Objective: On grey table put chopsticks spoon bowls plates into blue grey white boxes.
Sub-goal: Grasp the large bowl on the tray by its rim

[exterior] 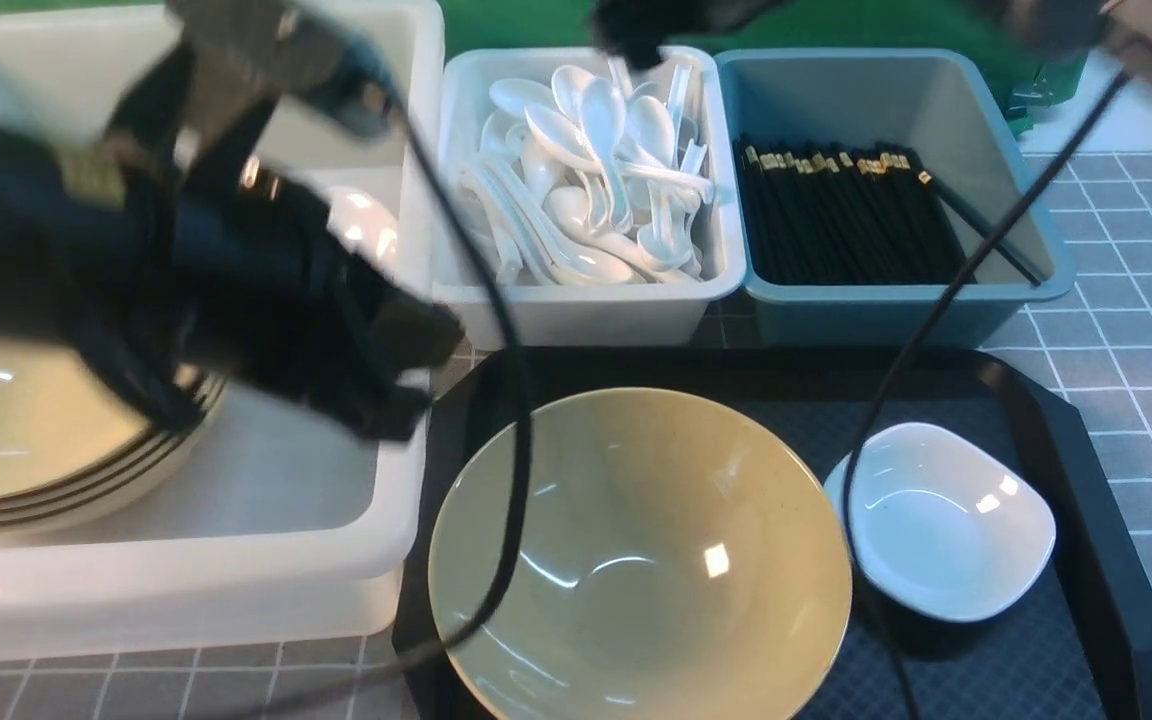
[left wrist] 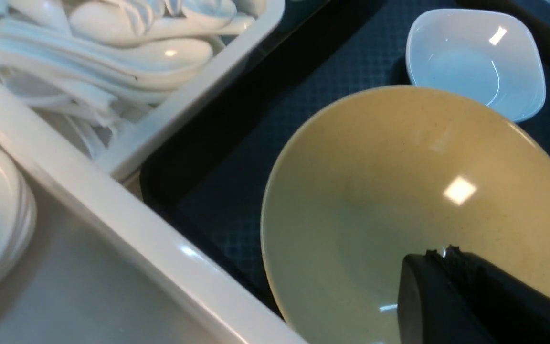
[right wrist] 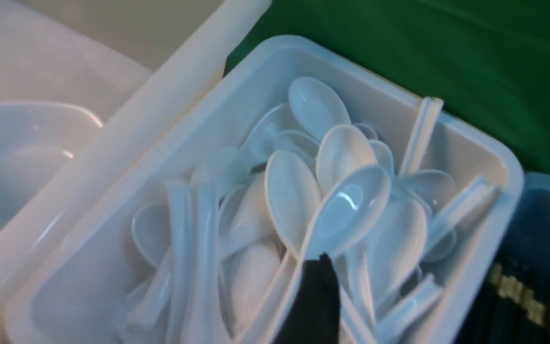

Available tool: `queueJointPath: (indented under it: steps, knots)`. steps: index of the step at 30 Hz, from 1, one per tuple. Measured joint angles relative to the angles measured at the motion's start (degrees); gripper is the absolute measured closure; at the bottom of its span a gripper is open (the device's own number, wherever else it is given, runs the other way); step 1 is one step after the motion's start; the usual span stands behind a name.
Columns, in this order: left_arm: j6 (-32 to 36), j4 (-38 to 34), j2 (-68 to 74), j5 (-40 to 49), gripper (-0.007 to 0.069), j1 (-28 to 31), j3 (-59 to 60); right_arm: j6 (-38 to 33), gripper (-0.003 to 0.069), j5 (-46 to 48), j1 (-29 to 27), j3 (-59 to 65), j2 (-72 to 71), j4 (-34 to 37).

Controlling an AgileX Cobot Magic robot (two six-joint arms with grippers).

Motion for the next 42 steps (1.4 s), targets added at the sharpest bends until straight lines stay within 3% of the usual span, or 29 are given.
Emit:
queueJointPath:
  steps: [4,8,13,18,25,29,35,39,42]
  knots:
    - [-1.9,0.1,6.0,2.2,0.0631,0.0,-8.0,-2.6,0.0162,16.5,0.0,-1.9,-6.1,0.2]
    - [-2.4,0.2,11.0,5.5,0.0625,0.0,-14.0,-2.8,0.023,19.3,0.1,1.1,-10.7,1.2]
    - [-3.1,1.3,21.1,14.9,0.0573,-0.2,-23.4,-3.2,0.033,19.6,3.4,13.6,-21.3,3.2]
    - [-2.9,4.6,28.8,16.2,0.0457,-2.2,-25.6,-4.3,0.0398,19.8,5.5,27.5,-31.9,3.9]
    - [-2.8,15.4,39.9,11.2,0.0167,-5.6,-25.7,-2.9,0.0426,20.0,5.6,45.3,-48.0,1.9]
    - [-4.5,17.4,44.1,9.4,0.0111,-5.6,-25.7,-2.3,0.0426,20.0,5.6,50.2,-53.6,0.2]
    - [-6.2,15.5,49.2,9.3,0.0129,-5.6,-25.7,-1.8,0.0426,20.1,5.6,51.8,-57.5,-2.1]
    - [-6.7,13.5,50.7,10.6,0.025,-5.7,-25.9,-1.8,0.0426,20.1,5.6,51.8,-57.7,-2.6]
    - [-7.7,12.2,50.3,13.0,0.0398,-5.6,-26.3,-1.8,0.0425,20.1,5.6,51.8,-57.7,-2.7]
